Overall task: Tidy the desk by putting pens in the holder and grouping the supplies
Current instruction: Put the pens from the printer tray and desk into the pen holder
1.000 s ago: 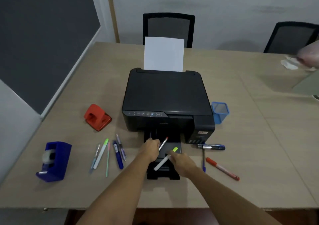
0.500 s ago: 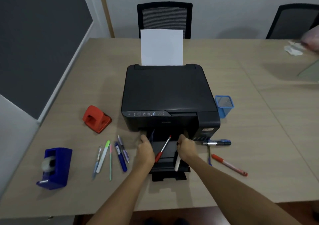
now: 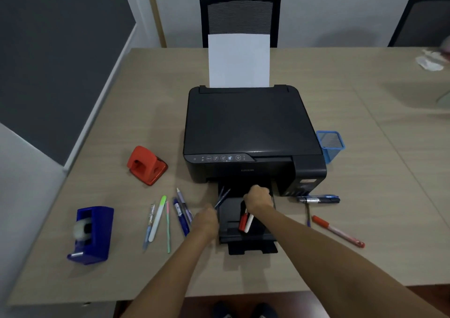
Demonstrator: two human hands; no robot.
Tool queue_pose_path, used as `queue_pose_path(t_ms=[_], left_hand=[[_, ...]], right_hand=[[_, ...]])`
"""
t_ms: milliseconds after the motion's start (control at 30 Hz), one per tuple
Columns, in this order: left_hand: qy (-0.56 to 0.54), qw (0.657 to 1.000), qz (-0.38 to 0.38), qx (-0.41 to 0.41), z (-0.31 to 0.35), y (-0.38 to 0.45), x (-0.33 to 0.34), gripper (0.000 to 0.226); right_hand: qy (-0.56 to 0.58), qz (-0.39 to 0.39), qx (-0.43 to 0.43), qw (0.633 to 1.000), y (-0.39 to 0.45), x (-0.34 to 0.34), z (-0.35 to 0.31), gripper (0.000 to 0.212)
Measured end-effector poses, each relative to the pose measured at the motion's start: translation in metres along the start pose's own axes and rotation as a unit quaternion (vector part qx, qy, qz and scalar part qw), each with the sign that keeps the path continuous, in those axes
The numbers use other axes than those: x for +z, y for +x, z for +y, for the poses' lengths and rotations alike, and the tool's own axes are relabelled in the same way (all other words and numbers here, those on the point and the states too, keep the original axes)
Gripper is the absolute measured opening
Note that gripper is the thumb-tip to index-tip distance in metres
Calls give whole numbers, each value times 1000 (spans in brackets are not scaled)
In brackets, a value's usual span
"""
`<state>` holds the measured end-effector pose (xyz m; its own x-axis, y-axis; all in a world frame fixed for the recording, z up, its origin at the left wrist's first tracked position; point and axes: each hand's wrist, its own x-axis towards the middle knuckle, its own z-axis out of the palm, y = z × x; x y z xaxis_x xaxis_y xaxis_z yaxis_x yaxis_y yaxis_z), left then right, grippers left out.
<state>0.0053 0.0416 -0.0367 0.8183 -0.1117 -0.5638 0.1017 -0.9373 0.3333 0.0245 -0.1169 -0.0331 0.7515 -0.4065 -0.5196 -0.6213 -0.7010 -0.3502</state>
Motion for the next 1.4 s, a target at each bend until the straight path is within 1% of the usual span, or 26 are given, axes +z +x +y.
queue_pose_path(t_ms=[67,133,200,267,300,367,433,467,567,633,733,833,900,933,1000,1100,1200,1333,1400], left_hand=[[45,998,-31,36,-3,-9,-22,25],[71,993,-60,75,-1,-17,-48,15],[48,990,-80,107,7,-24,-72,23],[18,988,-90,128,22,-30,-97,19],[26,984,-89,150,38,-35,-109,18],[41,977,-95,186,73,-50,-134,20],[50,967,-106,225,124,-61,-149,21],[54,963,-105,240,149,-65,-154,22],[77,955,-88,272,225,-57,-154,26],[106,953,-70,275,272,-42,-142,25],[182,950,-41,252,339,-8,-116,24],[310,925,-24,217,386,25,-96,23],[366,911,-20,190,410,44,-83,13],[382,906,-21,179,418,51,-78,14],[396,905,-27,155,431,66,-65,24],[362,924,-25,120,440,79,-49,28],[311,944,-10,107,445,87,-38,34],[256,958,19,126,439,91,-25,30],[233,963,29,134,431,85,-24,30]], right_hand=[[4,-17,-42,999,-7,-12,0,35],[0,-4,-119,993,-21,-32,3,33],[-9,9,-212,977,-40,-59,12,24],[-20,1,-295,955,-60,-89,25,18],[-17,14,-320,947,-69,-108,36,18],[8,79,-352,933,-82,-143,53,18],[58,168,-349,920,-81,-183,79,17],[90,203,-332,917,-76,-201,92,17],[170,286,-243,911,-37,-248,129,13],[203,318,-195,905,-3,-269,149,18],[247,302,-165,906,50,-289,170,16],[262,268,-165,912,93,-294,179,10],[268,255,-169,914,115,-296,183,10],[266,246,-173,916,121,-295,183,11],[249,216,-188,925,137,-294,186,13],[208,164,-214,940,156,-282,190,14],[163,123,-230,952,167,-271,197,14],[105,90,-253,958,173,-270,203,15],[91,85,-257,958,172,-270,208,20]])
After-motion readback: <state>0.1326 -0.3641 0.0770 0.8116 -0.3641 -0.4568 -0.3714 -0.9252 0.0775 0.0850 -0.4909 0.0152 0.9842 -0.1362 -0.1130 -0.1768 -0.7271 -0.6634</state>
